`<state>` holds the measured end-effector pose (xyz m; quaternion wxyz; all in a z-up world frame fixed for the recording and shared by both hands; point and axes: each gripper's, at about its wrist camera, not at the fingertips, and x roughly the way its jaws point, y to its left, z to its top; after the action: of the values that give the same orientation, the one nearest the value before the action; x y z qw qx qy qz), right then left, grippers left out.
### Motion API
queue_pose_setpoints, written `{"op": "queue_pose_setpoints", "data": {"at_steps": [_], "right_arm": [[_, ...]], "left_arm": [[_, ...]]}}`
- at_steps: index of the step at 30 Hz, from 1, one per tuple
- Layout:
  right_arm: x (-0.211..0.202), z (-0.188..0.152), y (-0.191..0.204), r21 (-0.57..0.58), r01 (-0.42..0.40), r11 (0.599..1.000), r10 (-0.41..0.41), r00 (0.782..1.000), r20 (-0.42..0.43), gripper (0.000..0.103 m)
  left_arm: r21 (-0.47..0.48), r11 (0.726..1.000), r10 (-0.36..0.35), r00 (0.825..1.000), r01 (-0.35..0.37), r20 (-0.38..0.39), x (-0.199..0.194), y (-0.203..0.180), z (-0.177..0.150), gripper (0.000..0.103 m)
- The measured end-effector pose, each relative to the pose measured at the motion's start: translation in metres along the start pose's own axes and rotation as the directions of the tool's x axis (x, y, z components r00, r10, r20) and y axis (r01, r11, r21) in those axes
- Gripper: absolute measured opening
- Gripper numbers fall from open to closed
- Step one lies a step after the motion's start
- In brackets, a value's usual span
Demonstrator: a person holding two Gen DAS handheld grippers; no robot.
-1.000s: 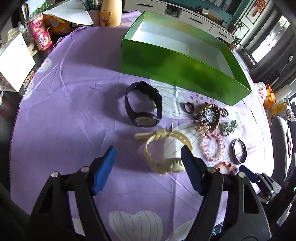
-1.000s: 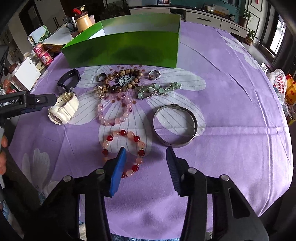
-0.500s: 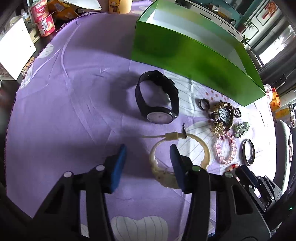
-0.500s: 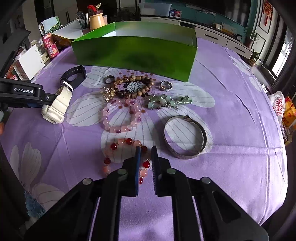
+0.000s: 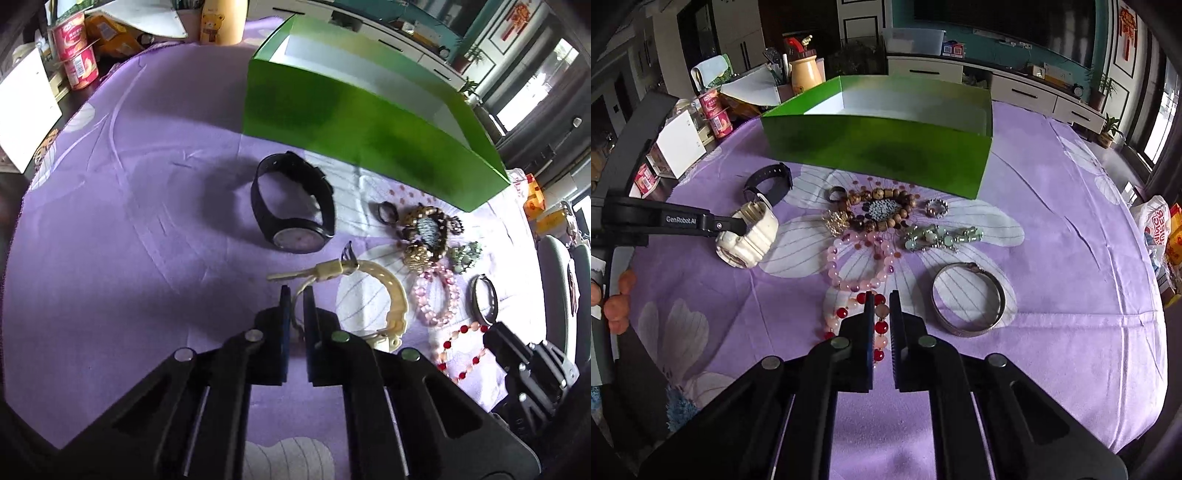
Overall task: Organize jewelry
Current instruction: 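Carry the cream watch and red bracelet into the green box and open both tools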
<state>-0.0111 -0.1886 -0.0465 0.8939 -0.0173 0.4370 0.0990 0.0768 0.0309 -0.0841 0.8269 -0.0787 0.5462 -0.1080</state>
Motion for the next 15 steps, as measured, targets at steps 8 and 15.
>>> {"op": "queue_pose_setpoints", "data": {"at_steps": [8, 15], "right_arm": [[-0.025, 0.018, 0.002, -0.020, -0.016, 1.000, 0.017, 0.996, 0.084, 0.007], [-0.035, 0.049, -0.010, -0.014, -0.018, 1.000, 0.020, 0.989, 0.144, 0.007]], "left_arm": [[0.023, 0.999, -0.025, 0.996, 0.024, 0.081, -0.033, -0.002, 0.005, 0.006], [0.049, 0.998, -0.047, 0.991, 0.041, 0.123, -0.055, -0.009, 0.023, 0.006]]}}
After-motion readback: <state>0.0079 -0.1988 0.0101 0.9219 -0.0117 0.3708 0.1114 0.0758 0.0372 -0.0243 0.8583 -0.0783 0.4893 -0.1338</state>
